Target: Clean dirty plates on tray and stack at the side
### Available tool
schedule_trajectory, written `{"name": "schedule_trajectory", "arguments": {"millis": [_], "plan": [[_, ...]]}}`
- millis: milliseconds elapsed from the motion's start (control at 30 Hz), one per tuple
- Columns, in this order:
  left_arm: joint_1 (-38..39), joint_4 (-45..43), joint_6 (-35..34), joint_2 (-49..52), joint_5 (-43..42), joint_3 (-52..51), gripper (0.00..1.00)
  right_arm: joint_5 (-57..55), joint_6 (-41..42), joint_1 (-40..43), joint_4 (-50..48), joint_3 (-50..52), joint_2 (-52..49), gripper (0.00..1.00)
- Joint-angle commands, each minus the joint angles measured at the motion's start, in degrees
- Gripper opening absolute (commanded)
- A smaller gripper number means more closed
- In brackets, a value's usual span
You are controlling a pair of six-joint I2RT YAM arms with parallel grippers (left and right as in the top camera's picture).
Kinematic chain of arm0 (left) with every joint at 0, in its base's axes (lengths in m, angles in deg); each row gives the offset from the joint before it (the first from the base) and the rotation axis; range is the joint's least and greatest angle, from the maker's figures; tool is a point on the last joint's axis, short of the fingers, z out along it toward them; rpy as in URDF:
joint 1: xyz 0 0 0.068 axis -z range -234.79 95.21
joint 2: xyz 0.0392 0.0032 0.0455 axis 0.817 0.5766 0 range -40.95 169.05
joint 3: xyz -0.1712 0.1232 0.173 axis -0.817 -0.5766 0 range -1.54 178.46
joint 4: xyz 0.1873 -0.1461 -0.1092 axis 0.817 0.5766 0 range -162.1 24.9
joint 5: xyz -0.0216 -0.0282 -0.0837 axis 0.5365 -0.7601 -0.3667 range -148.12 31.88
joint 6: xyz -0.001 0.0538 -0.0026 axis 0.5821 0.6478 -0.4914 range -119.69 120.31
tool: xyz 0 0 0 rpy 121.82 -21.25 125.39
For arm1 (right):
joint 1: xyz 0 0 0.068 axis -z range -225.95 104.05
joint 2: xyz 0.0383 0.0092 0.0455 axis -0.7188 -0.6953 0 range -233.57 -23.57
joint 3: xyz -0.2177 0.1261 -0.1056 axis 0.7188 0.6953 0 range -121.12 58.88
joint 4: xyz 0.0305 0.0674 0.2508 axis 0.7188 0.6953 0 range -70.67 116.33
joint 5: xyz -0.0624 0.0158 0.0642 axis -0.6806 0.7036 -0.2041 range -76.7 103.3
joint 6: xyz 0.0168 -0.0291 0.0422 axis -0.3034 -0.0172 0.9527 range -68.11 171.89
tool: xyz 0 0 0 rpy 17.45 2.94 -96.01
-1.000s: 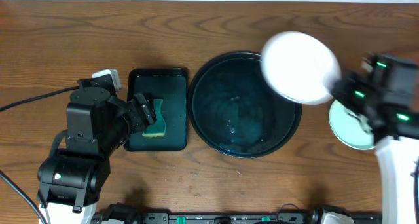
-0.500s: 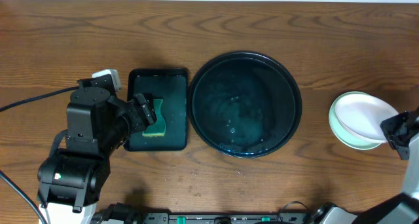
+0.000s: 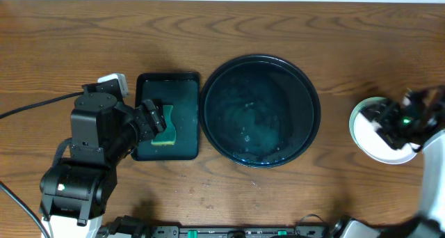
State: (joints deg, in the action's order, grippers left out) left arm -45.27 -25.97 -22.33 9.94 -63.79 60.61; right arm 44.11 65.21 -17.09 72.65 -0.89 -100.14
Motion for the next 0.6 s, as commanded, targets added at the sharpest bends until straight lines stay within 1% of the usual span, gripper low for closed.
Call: {"name": "schedule_trajectory", "arguments": {"millis": [0,67,133,167,233,333,567], "plan": [[-0.2,0.1,0.1,0.0,0.1,0.7,0.82,10.0,-10.5,-7.6,1.0,-0.3,9.4,0.82],[-0.2,0.1,0.1,0.0,0.1,0.7,0.82,10.0,-14.1,-13.3,1.3,-0.3,14.7,0.86],[-0.2,0.1,0.1,0.0,0.1,0.7,0.82,10.0,-15.8,-17.8,1.2,-0.3,18.9,0.89],[-0.2,0.1,0.1,0.0,0.1,0.7,0.82,9.7,-15.7,-20.4,1.1,-0.3,21.3,0.99],[-0.2,0.1,0.1,0.0,0.1,0.7,0.82,8.0,-15.7,-24.2,1.0,-0.3,24.8,0.99],[-0.2,0.1,0.1,0.0,0.1,0.7,0.82,6.7,-15.7,-27.5,2.5,-0.3,28.5,0.99],[-0.2,0.1,0.1,0.0,0.1,0.7,0.82,6.5,-16.0,-28.5,8.7,-0.3,32.2,0.99]]}}
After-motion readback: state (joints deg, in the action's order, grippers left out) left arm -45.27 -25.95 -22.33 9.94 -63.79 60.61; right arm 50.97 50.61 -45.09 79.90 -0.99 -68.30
